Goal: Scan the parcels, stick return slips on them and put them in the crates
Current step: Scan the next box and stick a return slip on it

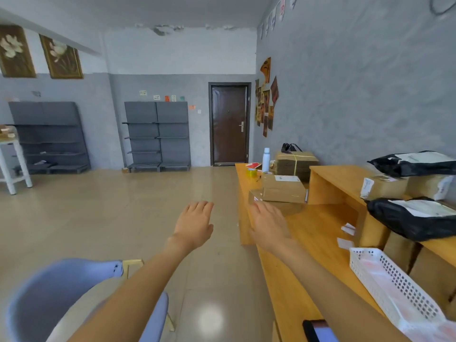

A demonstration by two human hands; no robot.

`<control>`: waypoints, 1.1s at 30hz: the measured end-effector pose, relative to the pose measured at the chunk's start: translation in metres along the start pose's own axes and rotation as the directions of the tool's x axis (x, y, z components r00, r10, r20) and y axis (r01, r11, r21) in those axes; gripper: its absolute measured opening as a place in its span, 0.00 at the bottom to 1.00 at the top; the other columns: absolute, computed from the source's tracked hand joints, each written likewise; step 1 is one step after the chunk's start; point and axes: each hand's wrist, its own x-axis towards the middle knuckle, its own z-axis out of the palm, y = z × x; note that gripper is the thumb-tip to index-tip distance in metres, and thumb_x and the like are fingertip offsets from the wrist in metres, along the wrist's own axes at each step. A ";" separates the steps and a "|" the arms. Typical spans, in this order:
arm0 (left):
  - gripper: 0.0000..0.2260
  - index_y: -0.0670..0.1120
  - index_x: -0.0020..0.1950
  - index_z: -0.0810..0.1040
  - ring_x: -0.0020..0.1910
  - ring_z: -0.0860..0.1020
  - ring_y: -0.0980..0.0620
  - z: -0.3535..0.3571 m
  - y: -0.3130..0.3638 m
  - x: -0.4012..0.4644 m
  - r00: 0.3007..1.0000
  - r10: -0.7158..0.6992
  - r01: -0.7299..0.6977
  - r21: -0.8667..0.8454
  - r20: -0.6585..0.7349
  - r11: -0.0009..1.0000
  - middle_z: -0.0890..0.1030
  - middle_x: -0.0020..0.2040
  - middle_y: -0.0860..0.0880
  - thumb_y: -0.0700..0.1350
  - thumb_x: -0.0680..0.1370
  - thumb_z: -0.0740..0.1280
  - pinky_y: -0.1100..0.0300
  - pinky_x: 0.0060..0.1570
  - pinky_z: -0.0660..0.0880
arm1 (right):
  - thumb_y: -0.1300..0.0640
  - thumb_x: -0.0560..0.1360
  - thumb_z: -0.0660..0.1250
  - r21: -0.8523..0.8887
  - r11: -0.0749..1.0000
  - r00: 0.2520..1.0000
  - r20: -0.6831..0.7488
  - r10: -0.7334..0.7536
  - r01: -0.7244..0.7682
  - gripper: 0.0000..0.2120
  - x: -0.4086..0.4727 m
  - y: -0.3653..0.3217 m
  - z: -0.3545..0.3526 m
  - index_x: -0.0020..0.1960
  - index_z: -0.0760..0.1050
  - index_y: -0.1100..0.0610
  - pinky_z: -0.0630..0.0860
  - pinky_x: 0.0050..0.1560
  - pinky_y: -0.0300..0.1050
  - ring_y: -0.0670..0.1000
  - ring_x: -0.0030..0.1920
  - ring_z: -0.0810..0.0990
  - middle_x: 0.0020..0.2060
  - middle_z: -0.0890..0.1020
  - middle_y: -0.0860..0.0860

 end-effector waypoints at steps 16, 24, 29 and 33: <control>0.27 0.45 0.78 0.56 0.74 0.60 0.47 0.117 -0.053 0.333 0.992 0.128 -0.129 0.090 0.013 0.988 0.63 0.75 0.47 0.49 0.81 0.59 0.56 0.73 0.54 | 0.50 0.78 0.63 0.068 0.972 0.975 0.024 0.223 -0.224 0.21 0.270 0.147 0.130 0.68 0.66 0.54 0.68 0.66 0.49 0.52 0.66 0.68 0.66 0.71 0.51; 0.26 0.46 0.77 0.57 0.74 0.61 0.47 0.226 -0.069 0.461 0.965 0.235 -0.241 0.036 0.113 0.970 0.63 0.75 0.48 0.49 0.81 0.59 0.55 0.72 0.55 | 0.53 0.76 0.64 -0.046 0.933 0.924 0.125 0.361 -0.358 0.19 0.349 0.193 0.212 0.65 0.67 0.54 0.67 0.65 0.48 0.52 0.65 0.68 0.64 0.71 0.51; 0.25 0.46 0.77 0.59 0.73 0.62 0.48 0.281 -0.077 0.556 0.933 0.355 -0.347 -0.103 0.063 0.932 0.65 0.74 0.49 0.46 0.81 0.60 0.56 0.71 0.57 | 0.59 0.76 0.59 -0.167 0.826 0.825 0.097 0.557 -0.538 0.20 0.410 0.232 0.247 0.68 0.65 0.55 0.65 0.64 0.49 0.55 0.66 0.66 0.65 0.70 0.52; 0.26 0.46 0.77 0.59 0.74 0.61 0.47 0.314 -0.075 0.641 0.881 0.472 -0.463 -0.157 0.024 0.872 0.64 0.75 0.48 0.48 0.80 0.62 0.54 0.71 0.57 | 0.58 0.78 0.57 -0.222 0.719 0.725 0.070 0.685 -0.658 0.23 0.448 0.249 0.258 0.72 0.62 0.55 0.61 0.69 0.51 0.55 0.71 0.63 0.70 0.67 0.53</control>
